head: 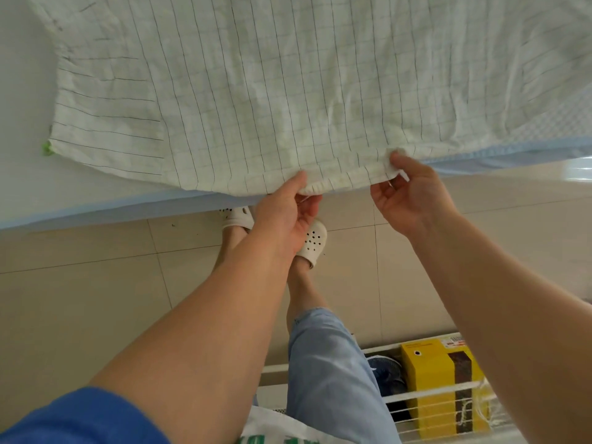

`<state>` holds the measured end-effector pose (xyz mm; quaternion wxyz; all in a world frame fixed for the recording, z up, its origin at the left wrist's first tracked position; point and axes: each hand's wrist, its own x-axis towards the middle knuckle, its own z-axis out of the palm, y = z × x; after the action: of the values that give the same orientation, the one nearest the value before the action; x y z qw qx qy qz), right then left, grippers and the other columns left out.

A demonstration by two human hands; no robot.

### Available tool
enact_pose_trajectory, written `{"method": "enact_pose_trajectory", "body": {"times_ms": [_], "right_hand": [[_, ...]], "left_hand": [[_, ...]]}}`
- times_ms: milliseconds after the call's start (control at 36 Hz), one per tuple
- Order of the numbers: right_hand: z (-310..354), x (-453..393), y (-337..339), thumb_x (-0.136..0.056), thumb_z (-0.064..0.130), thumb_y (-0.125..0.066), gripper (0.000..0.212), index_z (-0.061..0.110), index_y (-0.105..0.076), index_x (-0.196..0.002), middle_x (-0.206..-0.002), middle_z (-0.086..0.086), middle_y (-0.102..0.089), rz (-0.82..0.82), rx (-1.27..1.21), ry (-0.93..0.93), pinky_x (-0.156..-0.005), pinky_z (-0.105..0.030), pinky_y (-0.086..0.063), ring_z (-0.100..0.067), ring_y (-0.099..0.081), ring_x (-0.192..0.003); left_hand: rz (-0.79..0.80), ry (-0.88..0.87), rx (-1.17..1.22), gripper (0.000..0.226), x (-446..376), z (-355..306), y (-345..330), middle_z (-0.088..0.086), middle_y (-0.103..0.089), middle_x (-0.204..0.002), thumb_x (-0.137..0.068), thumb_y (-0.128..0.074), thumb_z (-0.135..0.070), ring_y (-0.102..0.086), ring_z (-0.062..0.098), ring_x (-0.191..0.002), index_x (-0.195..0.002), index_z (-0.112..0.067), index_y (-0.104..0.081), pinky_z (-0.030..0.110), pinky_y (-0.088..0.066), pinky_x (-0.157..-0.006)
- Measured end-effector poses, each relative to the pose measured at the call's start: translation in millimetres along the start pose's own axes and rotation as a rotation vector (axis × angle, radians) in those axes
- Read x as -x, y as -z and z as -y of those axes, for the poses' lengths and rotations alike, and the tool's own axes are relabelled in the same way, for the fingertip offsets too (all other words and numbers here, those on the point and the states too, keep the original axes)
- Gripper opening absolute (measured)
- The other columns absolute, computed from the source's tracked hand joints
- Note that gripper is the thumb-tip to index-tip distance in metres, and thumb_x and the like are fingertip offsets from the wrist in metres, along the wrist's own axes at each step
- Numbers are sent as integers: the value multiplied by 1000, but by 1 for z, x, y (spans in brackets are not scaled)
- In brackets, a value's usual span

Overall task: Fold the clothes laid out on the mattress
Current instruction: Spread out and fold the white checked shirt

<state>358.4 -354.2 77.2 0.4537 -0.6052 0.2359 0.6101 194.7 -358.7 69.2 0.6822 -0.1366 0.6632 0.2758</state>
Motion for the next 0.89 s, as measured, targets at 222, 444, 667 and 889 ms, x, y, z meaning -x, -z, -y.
{"method": "enact_pose_trajectory", "body": {"times_ms": [222, 444, 667, 889], "right_hand": [[-1, -11, 17, -83, 16, -65, 9, 15, -62, -92, -84, 0, -65, -121, 466, 68, -65, -28, -53, -14, -66, -72], [8, -20, 29, -80, 18, -72, 18, 14, -63, -95, -92, 2, -68, -164, 308, 162, -71, -28, -53, -14, -67, -88], [1, -24, 39, -84, 30, -69, 20, 15, -57, -83, -73, 2, -59, -284, 600, 178, -57, -22, -51, -8, -60, -60], [-20, 2, 22, -88, 34, -58, 21, 19, -51, -75, -68, 2, -53, -338, 998, 369, -53, -25, -44, -12, -52, -59]], "left_hand": [[-201, 13, -90, 17, -13, 8, 4, 2, -67, -85, -90, -58, -35, -61, 14, -69, -90, -18, -61, 25, -46, -60], [-149, -34, -215, 29, -22, 14, 14, -2, -69, -89, -76, -76, -30, -64, 13, -81, -97, -17, -63, 24, -46, -66], [-256, -75, -295, 34, -33, 22, 25, 2, -71, -94, -81, -69, -39, -69, 14, -79, -105, -17, -61, 21, -46, -55], [-331, -18, -262, 32, -23, -13, 56, 1, -63, -94, -80, -64, -48, -56, 13, -76, -91, -18, -60, 23, -39, -56]]}}
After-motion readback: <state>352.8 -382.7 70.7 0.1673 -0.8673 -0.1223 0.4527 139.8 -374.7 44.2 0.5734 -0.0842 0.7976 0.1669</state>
